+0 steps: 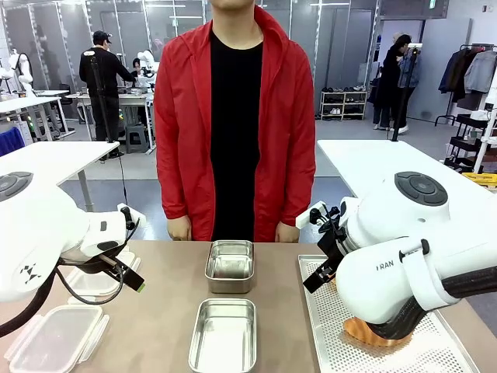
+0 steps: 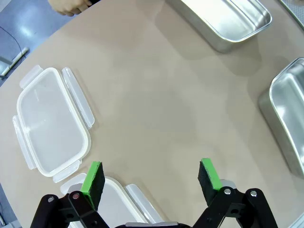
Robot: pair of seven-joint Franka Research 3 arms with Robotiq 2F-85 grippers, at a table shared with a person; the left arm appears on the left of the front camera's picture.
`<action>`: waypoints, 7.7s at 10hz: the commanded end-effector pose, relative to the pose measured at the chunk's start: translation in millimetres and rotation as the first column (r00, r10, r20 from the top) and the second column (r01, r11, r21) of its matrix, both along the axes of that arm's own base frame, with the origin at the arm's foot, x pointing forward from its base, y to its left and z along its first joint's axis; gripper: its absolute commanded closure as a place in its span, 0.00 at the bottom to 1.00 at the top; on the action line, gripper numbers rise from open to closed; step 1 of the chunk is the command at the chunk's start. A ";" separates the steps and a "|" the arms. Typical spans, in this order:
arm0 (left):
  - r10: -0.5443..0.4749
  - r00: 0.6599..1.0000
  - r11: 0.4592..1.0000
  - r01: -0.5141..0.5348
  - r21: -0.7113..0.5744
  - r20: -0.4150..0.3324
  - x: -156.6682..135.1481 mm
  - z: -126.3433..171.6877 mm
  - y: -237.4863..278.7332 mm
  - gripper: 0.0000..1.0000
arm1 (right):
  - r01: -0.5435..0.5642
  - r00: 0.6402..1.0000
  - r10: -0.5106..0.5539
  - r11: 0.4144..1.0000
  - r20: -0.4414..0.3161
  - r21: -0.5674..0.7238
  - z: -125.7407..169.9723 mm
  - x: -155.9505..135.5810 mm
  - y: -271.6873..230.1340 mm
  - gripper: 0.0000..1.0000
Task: Place the bread into the airtight container.
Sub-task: Pick up a Butter Roll and place it into an empty Airtight Container.
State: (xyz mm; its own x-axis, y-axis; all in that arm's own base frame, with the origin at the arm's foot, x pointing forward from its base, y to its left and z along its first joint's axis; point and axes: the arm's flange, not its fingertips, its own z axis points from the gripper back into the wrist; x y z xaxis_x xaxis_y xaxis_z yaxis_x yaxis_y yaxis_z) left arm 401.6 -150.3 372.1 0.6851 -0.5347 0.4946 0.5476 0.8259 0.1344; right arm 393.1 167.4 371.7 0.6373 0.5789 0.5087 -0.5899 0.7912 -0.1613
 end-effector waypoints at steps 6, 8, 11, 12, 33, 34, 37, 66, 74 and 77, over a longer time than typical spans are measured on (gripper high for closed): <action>-0.009 0.992 0.998 0.000 -0.066 -0.128 6.0 104.3 17.0 0.00 | -0.026 0.991 0.040 0.994 -0.130 0.109 99.4 35.6 -42.2 0.00; -0.096 0.976 0.982 0.060 -0.179 -0.197 -6.2 171.9 43.5 0.00 | -0.036 0.987 0.061 0.986 -0.151 0.164 153.0 31.5 -93.5 0.00; -0.228 0.958 0.941 0.171 -0.291 -0.174 -54.3 275.9 106.0 0.00 | -0.098 0.983 0.124 0.977 -0.133 0.189 224.2 -21.7 -189.7 0.00; -0.261 0.953 0.928 0.205 -0.311 -0.151 -71.6 295.8 128.8 0.00 | -0.116 0.986 0.135 0.978 -0.102 0.176 243.5 -46.9 -218.2 0.00; -0.203 0.971 0.926 0.231 -0.299 0.122 -194.4 347.4 228.8 0.00 | -0.758 0.503 0.864 0.434 -0.012 -0.487 313.5 -97.7 -173.2 0.00; -0.203 0.971 0.926 0.231 -0.299 0.122 -194.4 347.4 228.8 0.00 | -0.795 0.487 0.870 0.402 -0.082 -0.455 292.3 -84.6 -149.9 0.00; -0.203 0.971 0.926 0.231 -0.299 0.122 -194.4 347.4 228.8 0.00 | -0.799 0.525 0.827 0.397 -0.202 -0.452 216.7 -67.8 -111.2 0.00; -0.203 0.971 0.926 0.231 -0.299 0.122 -194.4 347.4 228.8 0.00 | -0.670 0.717 0.548 0.712 -0.431 -0.210 -90.8 -24.3 -95.4 0.00; -0.203 0.971 0.926 0.231 -0.299 0.122 -194.4 347.4 228.8 0.00 | -0.683 0.707 0.572 0.704 -0.415 -0.194 -87.4 -22.2 -102.7 0.56; -0.203 0.971 0.926 0.231 -0.299 0.122 -194.4 347.4 228.8 0.00 | -0.701 0.688 0.589 0.690 -0.423 -0.179 -41.2 -11.7 -106.0 0.76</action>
State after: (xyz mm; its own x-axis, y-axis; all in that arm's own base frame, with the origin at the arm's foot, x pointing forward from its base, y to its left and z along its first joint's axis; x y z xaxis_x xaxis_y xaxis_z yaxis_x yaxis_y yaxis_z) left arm 205.6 78.4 717.2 0.5145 -0.4752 0.7138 0.7169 0.6951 -0.0540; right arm 411.6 72.2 309.1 0.1541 0.9851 0.0760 -0.9869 0.1572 -0.0370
